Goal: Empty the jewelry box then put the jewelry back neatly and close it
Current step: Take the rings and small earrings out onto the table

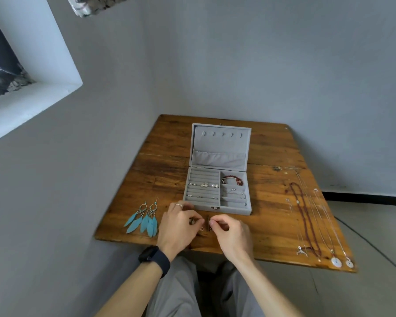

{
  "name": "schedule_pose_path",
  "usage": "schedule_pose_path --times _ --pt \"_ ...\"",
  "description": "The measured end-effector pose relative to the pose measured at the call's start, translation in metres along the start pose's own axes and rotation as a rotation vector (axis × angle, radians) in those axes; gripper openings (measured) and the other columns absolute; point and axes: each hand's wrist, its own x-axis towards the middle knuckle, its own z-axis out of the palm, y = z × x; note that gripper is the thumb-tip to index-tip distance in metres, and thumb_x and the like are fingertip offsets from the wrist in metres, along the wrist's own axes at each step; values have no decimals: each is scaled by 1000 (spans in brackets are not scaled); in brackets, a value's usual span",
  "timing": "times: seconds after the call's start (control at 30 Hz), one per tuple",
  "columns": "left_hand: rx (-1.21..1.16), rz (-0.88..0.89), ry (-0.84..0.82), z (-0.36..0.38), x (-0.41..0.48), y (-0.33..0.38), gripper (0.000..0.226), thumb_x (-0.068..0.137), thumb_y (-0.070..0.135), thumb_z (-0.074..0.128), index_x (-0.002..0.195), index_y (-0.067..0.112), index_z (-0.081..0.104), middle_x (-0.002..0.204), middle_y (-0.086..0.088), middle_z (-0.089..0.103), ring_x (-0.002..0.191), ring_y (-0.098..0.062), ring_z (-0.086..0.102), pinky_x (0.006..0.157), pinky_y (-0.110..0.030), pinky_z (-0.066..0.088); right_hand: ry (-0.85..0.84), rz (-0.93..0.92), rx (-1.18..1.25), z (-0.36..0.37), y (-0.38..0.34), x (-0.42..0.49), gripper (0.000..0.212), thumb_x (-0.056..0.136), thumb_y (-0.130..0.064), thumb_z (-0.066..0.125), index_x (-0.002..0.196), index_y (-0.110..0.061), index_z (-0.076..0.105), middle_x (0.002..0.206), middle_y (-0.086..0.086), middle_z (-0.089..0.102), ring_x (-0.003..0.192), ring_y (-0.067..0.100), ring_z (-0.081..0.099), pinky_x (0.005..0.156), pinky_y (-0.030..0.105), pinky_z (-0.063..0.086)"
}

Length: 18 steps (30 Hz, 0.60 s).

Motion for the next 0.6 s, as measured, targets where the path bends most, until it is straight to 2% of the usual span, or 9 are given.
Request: schedule_pose_path --times 0.27,0.4,0.6 --pt "21 -51 3 13 7 5 21 90 48 63 103 38 75 114 12 54 113 -8 47 91 -32 46 43 36 -101 2 -4 13 13 90 -46 65 99 -42 74 95 -20 65 86 3 62 63 24 52" --pt "46 -67 2 16 8 4 23 92 49 60 107 39 74 116 12 51 114 -7 44 91 -27 38 68 49 -122 6 -3 14 14 89 -49 64 99 -44 73 95 -21 66 86 4 62 64 29 54" --pt "50 -67 17 22 8 4 25 92 51 61 108 38 74 113 11 49 111 -8 45 90 -27 41 114 29 -132 9 -2 14 17 90 -52 62 101 -45 73 96 -21 67 86 4 62 60 24 51"
